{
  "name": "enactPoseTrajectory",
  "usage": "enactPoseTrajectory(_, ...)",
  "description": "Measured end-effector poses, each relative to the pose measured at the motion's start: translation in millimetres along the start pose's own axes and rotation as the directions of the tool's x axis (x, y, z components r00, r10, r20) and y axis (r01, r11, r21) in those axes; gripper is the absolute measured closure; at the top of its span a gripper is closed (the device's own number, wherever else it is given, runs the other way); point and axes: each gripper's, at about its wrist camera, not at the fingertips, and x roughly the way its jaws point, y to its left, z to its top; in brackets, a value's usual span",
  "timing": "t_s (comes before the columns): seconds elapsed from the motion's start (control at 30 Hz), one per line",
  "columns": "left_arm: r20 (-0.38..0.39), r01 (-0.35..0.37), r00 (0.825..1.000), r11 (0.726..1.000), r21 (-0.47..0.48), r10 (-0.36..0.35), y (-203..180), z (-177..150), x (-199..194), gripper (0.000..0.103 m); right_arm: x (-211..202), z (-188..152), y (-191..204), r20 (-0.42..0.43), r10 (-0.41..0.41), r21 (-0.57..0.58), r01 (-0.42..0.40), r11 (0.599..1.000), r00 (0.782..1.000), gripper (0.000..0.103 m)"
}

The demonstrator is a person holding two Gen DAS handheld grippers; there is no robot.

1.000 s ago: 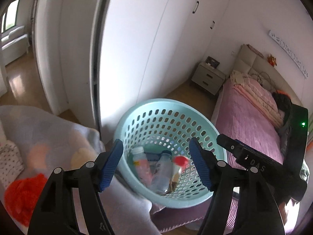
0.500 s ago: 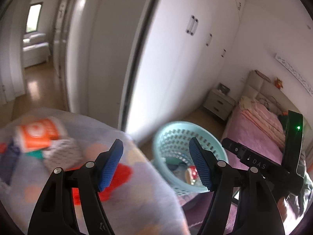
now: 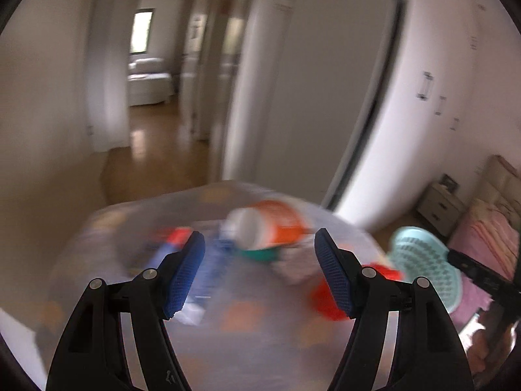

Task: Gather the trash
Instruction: 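Move both open tools back toward the table, then grasp the red plastic bag with the right tool while the left tool grasps the tiger-print box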

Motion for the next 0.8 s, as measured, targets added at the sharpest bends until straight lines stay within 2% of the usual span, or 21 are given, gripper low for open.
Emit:
enactPoseTrajectory(0.07,-0.018,-0.058,0.998,0.998,-0.014,0.058,26,3,6,0.035,5,-2,11,-0.005,-0.002,-0.019,0.002,1.000,1.000,0.040)
enactPoseTrajectory(0.17,-0.072,-0.083,0.994,0.996,-0.014,0.082,59,3,19,0.035,16,-6,28,-0.025,0.020,-0.027,-0.021,0.999,0.999,0.038)
enactPoseTrajectory(0.2,-0.087,-0.087,0.992,0.996,-0.016,0.086,67,2,25,0.035,18,-6,32,-0.033,0.029,-0.027,-0.030,0.999,0.999,0.034)
enactPoseTrajectory(0.4,-0.170,-0.025,0.985,0.998,-0.062,0.014,106,-8,50,0.033,42,-18,64,-0.072,0.049,-0.072,-0.055,0.996,0.996,0.031)
enactPoseTrajectory(0.6,-0.227,-0.023,0.974,0.998,-0.052,0.010,112,-20,63,0.031,63,-27,84,-0.120,0.079,-0.082,-0.089,0.993,0.990,0.031)
enactPoseTrajectory(0.7,-0.242,-0.008,0.970,0.998,-0.060,-0.007,114,-21,67,0.031,70,-31,94,-0.134,0.095,-0.089,-0.108,0.990,0.986,0.031)
enactPoseTrajectory(0.8,-0.247,-0.023,0.969,0.998,-0.056,0.008,116,-19,72,0.031,75,-34,103,-0.146,0.100,-0.107,-0.116,0.987,0.984,0.030)
